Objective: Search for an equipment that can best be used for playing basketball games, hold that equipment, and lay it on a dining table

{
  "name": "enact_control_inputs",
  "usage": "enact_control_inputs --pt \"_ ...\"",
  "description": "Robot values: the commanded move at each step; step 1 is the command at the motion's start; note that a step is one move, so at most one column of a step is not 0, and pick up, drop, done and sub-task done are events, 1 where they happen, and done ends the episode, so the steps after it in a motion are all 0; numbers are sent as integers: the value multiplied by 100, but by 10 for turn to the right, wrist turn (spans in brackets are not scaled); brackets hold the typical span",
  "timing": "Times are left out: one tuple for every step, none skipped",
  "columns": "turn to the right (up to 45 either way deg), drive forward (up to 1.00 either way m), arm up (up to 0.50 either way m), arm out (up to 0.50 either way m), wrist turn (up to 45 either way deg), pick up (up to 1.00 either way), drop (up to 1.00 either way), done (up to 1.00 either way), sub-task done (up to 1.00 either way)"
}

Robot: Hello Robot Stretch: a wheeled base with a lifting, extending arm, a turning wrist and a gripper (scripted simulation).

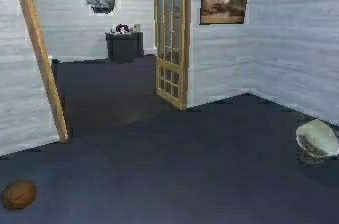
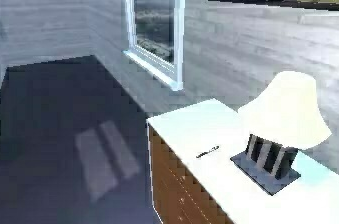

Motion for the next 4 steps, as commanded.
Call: enact_control_inputs --pt "-300 0 0 0 0 0 0 0 0" --pt "0 20 0 0 0 0 0 0 0" --pt "0 70 0 0 0 0 0 0 0" --pt "-450 0 0 0 0 0 0 0 0"
